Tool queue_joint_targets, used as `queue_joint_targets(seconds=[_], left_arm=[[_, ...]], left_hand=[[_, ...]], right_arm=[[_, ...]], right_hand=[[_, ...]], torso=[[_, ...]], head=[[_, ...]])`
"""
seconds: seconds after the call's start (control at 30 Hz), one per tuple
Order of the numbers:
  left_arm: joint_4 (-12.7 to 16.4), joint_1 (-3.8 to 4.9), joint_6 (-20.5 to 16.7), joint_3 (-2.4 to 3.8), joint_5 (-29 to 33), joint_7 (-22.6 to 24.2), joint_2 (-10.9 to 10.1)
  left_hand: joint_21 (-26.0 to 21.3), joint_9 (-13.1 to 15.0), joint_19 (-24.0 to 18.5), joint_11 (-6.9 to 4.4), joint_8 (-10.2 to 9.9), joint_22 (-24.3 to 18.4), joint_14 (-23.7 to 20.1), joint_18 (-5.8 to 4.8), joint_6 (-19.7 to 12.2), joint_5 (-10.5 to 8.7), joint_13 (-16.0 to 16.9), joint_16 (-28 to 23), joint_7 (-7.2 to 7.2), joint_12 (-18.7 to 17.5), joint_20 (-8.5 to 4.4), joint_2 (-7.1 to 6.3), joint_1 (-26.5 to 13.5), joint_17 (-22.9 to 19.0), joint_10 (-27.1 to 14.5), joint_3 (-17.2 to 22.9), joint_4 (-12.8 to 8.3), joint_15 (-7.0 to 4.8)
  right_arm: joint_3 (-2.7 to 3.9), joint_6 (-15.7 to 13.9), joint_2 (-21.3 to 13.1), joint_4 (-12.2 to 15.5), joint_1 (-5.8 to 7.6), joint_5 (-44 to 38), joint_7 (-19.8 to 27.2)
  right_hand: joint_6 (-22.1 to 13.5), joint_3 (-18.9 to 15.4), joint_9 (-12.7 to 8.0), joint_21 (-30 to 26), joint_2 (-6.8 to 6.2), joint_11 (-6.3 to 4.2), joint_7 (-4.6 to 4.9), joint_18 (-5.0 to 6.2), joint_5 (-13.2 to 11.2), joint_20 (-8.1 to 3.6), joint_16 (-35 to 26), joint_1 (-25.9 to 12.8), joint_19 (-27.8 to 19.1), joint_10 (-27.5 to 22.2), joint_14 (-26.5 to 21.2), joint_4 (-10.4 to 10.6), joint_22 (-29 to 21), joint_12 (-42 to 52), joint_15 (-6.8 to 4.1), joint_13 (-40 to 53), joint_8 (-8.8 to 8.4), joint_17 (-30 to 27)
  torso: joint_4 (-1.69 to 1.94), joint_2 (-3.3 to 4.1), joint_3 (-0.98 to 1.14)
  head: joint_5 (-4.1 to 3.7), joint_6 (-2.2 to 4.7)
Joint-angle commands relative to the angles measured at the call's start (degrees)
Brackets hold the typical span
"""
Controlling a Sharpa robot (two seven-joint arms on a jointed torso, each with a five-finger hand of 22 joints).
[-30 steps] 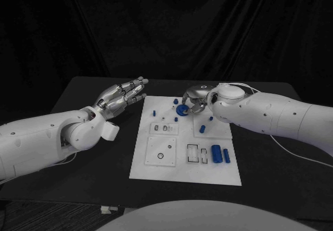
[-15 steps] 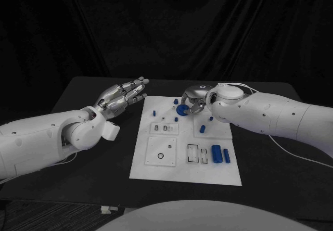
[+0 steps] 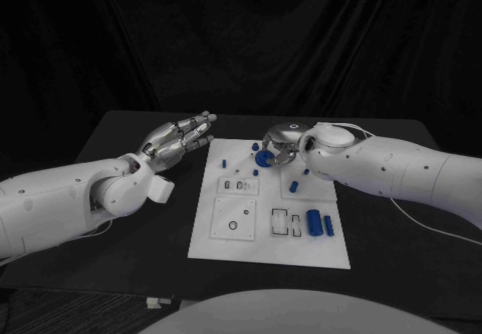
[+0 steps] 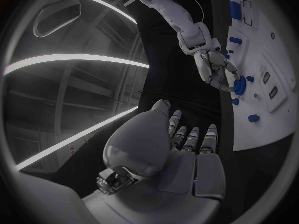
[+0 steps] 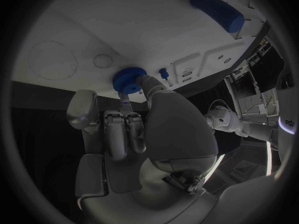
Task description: Assemble the parts on the task board
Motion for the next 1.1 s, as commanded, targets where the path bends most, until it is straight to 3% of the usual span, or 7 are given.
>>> queue_joint_targets(seconds=[0.03,0.53,0.73,1.1], left_arm=[[0.08,-0.08,0.8,0.07,0.01,0.49,0.02],[0.1,-0.09,0.91,0.07,0.01,0.29,0.01],[0.07,-0.09,0.95,0.07,0.01,0.23,0.07],[0.25,-0.09,0.88,0.07,0.01,0.08,0.07]], left_hand=[[0.27,0.0,0.02,0.5,0.36,0.06,0.0,0.55,-0.3,0.23,0.06,-0.18,0.35,0.21,0.29,0.14,0.63,-0.07,-0.12,0.58,-0.04,0.33],[0.28,0.0,0.03,0.55,0.37,0.07,0.01,0.55,-0.28,0.22,0.07,-0.17,0.38,0.23,0.3,0.16,0.65,-0.07,-0.09,0.65,-0.06,0.34],[0.28,0.0,0.03,0.55,0.37,0.07,0.01,0.55,-0.28,0.22,0.07,-0.17,0.38,0.23,0.3,0.16,0.65,-0.07,-0.09,0.65,-0.06,0.34],[0.3,0.01,0.05,0.64,0.38,0.08,0.02,0.55,-0.27,0.2,0.08,-0.16,0.46,0.24,0.34,0.17,0.66,-0.06,-0.07,0.77,-0.1,0.37]], right_arm=[[0.01,-2.78,-0.31,0.71,-0.05,-0.48,0.52],[0.02,-1.85,-0.39,2.7,1.17,-0.48,0.53],[0.02,-0.64,0.71,1.58,1.13,-0.48,0.5],[0.02,-0.48,2.71,-0.88,0.77,-0.47,0.91]], right_hand=[[4.45,0.21,4.25,0.22,0.66,-0.24,-3.19,0.16,-0.34,-0.32,0.17,-0.52,0.07,6.07,5.91,-0.02,4.38,0.2,-0.31,15.09,2.7,15.09],[3.91,0.29,4.23,0.12,0.55,0.3,-2.72,0.11,-0.84,-0.05,0.17,-1.26,0.14,6.07,5.91,0.18,4.48,0.2,0.14,15.09,1.98,15.09],[3.47,0.48,4.12,-0.08,0.59,0.43,-2.51,0.13,-1.16,0.1,0.17,-1.36,0.09,6.07,5.91,0.16,4.47,0.2,0.3,15.09,1.48,15.09],[3.33,0.85,4.02,-0.4,0.74,0.7,-2.33,0.18,-1.5,0.31,0.17,-1.38,-0.02,6.07,5.91,0.02,4.47,0.2,0.51,15.09,0.95,15.09]], torso=[[0.01,-0.04,-0.03],[0.04,-0.08,-0.04],[0.05,-0.05,-0.03],[0.03,0.02,-0.03]], head=[[0.1,-0.01],[0.34,-0.01],[0.01,-0.01],[0.37,-0.01]])
